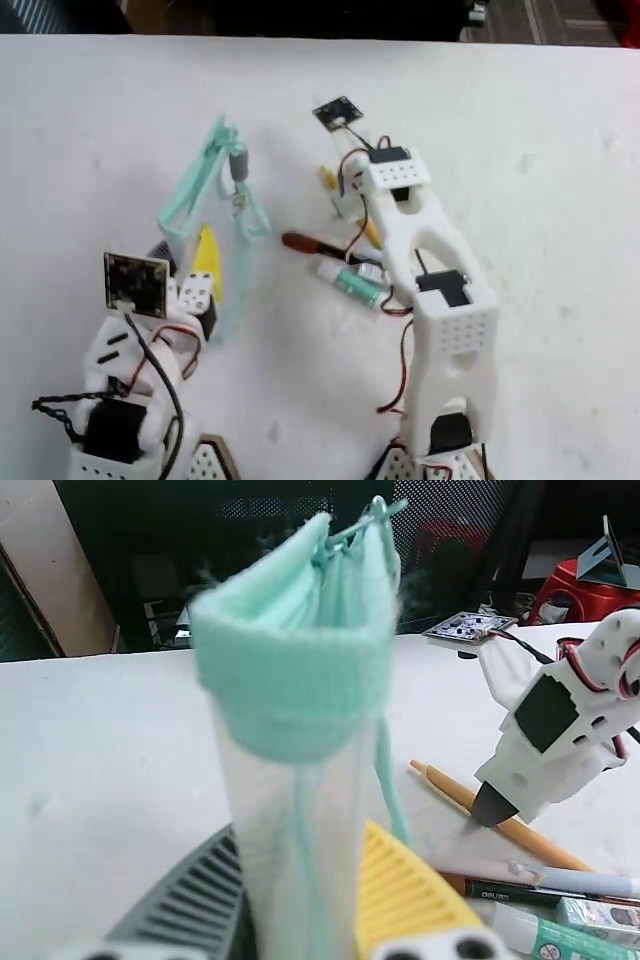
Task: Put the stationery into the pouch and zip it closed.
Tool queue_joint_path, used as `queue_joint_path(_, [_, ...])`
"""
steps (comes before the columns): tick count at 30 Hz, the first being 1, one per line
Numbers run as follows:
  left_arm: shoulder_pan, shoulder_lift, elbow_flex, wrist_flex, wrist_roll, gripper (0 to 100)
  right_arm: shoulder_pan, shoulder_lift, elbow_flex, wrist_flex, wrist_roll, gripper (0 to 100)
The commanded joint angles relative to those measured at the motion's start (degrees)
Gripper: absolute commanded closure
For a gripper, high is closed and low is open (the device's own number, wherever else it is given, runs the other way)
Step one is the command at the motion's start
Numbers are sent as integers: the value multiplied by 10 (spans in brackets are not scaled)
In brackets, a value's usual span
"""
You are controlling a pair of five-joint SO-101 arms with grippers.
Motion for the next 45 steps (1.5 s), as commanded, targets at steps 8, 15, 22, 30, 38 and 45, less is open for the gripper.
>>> queue_joint_path(8, [4, -5, 0, -17, -21, 922, 15, -3, -10, -6, 4, 956])
queue_joint_path(15, [4, -5, 7, -18, -21, 891, 15, -2, -10, -6, 4, 869])
queue_joint_path(22, [4, -5, 7, -18, -23, 891, 6, -3, -10, -5, 22, 864])
queue_joint_path(30, [4, -5, 7, -18, -23, 891, -6, -3, -7, 7, 64, 867])
queue_joint_path(38, [4, -5, 8, -20, -23, 891, 4, -5, -8, 9, 65, 868])
queue_joint_path(45, [4, -5, 8, -21, -23, 891, 9, -2, -9, 5, 66, 984])
